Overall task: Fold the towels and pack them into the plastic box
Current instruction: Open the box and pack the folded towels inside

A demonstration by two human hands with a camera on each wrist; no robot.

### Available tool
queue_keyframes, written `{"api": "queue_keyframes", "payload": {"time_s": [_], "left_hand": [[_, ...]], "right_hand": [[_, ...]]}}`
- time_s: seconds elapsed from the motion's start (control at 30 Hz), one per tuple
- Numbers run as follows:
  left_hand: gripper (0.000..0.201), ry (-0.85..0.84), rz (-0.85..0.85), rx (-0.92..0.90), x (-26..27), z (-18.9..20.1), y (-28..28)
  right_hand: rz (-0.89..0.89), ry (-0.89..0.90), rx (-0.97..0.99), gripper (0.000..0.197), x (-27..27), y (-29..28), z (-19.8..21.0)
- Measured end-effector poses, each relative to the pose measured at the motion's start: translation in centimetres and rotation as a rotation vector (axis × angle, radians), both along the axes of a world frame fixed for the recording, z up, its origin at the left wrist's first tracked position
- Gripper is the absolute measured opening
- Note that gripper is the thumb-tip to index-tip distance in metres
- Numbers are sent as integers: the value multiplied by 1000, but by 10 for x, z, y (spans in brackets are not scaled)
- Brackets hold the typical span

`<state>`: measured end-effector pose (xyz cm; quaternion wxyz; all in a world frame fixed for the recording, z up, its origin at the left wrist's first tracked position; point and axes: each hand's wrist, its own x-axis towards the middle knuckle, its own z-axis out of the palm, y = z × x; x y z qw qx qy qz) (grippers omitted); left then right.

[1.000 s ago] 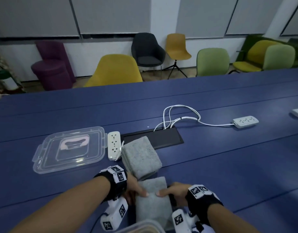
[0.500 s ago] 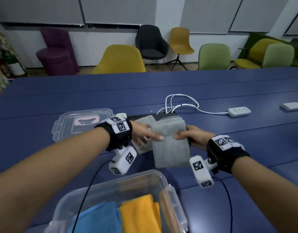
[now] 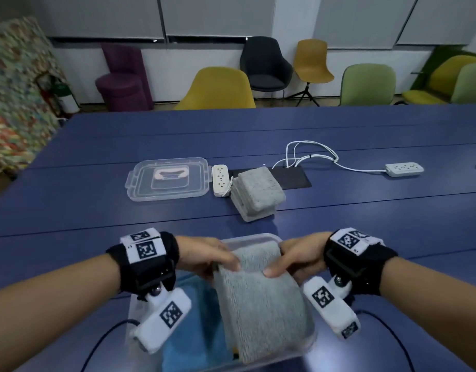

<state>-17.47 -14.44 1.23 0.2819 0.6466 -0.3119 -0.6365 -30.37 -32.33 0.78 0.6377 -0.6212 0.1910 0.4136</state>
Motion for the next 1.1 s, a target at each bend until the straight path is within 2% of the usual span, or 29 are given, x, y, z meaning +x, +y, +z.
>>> {"api": "queue_keyframes", "payload": {"time_s": [0.03, 0.1, 0.2, 0.27, 0.37, 0.47, 0.53, 0.57, 0.63, 0.7, 0.77, 0.83, 0.87, 0.97, 1.1], "left_hand": [[32, -69, -30, 40, -4, -5, -1], [31, -349, -148, 83, -10, -8, -1], [60, -876, -337, 78, -21, -1, 5], [68, -1091, -370, 66, -30, 1, 16], [69, -1088, -484, 189, -36, -5, 29], [73, -1062, -615, 351, -36, -15, 33], [77, -1077, -688, 397, -33, -18, 37], [78, -1083, -717, 406, -31, -18, 39], [79, -1088, -766, 422, -27, -20, 43], [81, -1094, -823, 448, -26, -22, 45], [83, -1106, -879, 471, -29, -24, 45], [85, -1125, -909, 477, -31, -27, 46], [85, -1133, -915, 470, -32, -28, 48], [87, -1146, -949, 442, -33, -35, 54], [96, -1216, -979, 401, -27, -52, 54]], "right_hand": [[19, 43, -26, 23, -2, 5, -5], [46, 84, -122, 26, -3, 16, -12], [73, 132, -363, 55, 9, 23, -32], [60, 162, -440, 59, 19, 17, -60], [61, 115, -583, 44, 27, 37, -41], [183, 55, -788, 25, 30, 49, -25], [358, 5, -900, 13, 29, 59, -15], [476, -44, -992, 16, 29, 62, -10], [694, -217, -1235, 13, 30, 70, 8], [868, -446, -1392, 29, 34, 78, 23], [1043, -593, -1311, 62, 36, 89, 19], [1181, -522, -1219, 96, 32, 101, 1], [1187, -451, -1186, 106, 29, 104, -9], [1090, -292, -1131, 112, 37, 97, -31], [1046, -235, -1098, 115, 54, 92, -46]]}}
